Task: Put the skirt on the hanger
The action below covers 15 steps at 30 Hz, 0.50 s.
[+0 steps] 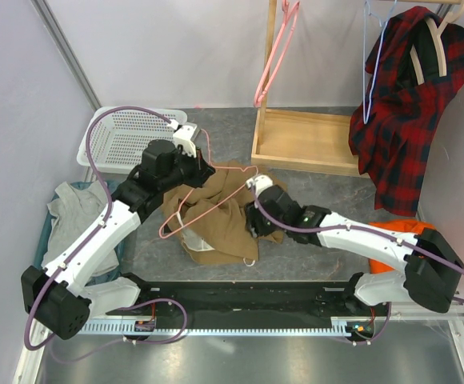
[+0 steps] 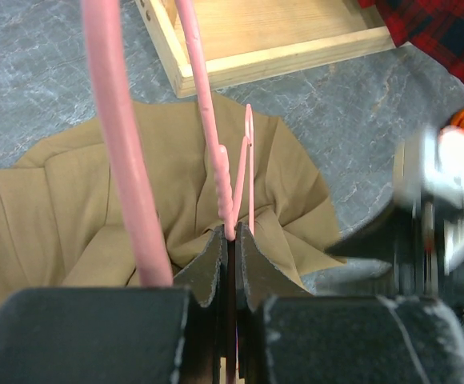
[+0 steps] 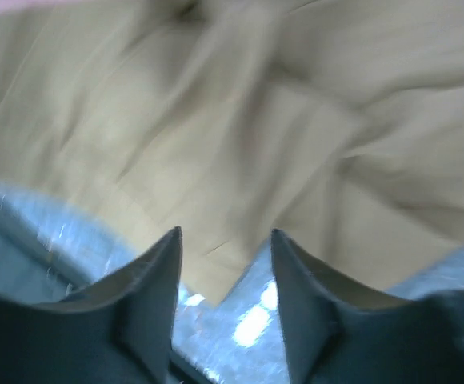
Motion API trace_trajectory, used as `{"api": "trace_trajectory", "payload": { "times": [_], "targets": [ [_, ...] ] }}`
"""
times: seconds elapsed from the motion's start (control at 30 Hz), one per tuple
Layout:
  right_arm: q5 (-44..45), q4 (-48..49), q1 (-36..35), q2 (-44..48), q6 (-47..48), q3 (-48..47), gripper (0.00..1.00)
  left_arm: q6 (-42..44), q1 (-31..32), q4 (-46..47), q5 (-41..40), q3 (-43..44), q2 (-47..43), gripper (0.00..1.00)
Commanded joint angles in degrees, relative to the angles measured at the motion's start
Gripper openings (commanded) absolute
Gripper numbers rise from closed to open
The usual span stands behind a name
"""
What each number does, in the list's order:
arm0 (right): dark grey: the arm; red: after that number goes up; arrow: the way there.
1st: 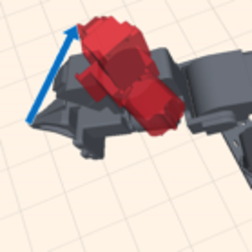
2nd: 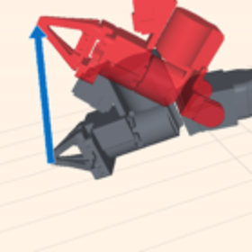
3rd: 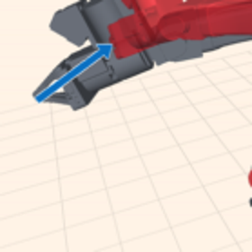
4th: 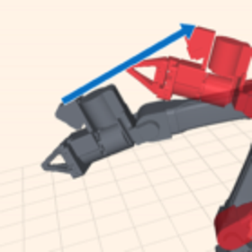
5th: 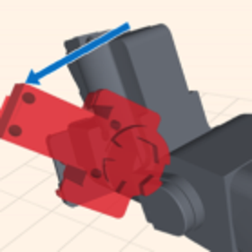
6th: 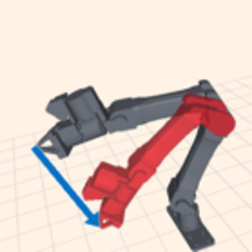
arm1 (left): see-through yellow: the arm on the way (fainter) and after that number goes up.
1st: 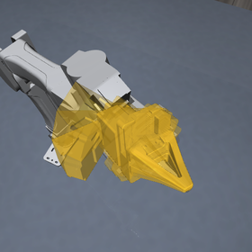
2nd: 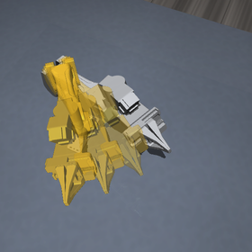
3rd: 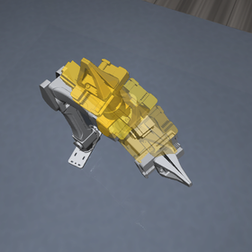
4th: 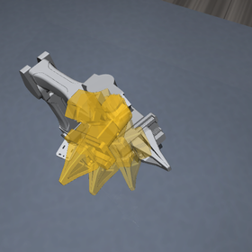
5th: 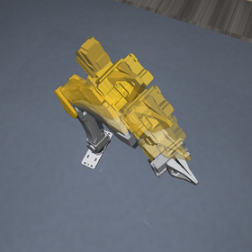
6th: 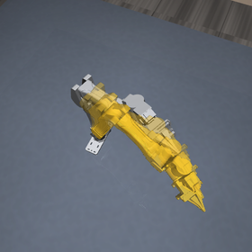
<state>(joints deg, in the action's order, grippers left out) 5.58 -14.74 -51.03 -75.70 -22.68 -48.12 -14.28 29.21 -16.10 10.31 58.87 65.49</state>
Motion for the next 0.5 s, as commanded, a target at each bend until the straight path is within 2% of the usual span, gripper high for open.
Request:
{"api": "trace_trajectory", "payload": {
  "times": [0.0,0.23,0.33,0.47],
  "targets": [
    [1.4,-0.6,-8.5,-1.0,1.7,1.7,0.62,-2.6,-0.2,1.2,-3.7,2.7,0.2,0.02],
    [5.8,4.2,-12.9,-1.5,-3.7,7.3,0.74,-1.4,-0.2,-2.5,-10.0,13.9,4.9,0.02],
    [7.0,5.0,-14.5,-2.3,-5.0,8.7,0.78,-1.4,-0.2,-2.9,-10.1,15.8,6.4,0.02],
    [13.1,6.2,-15.3,-4.8,-7.4,9.6,0.77,-1.7,-0.2,-2.6,-9.7,15.0,6.2,0.02]
  ]
}}
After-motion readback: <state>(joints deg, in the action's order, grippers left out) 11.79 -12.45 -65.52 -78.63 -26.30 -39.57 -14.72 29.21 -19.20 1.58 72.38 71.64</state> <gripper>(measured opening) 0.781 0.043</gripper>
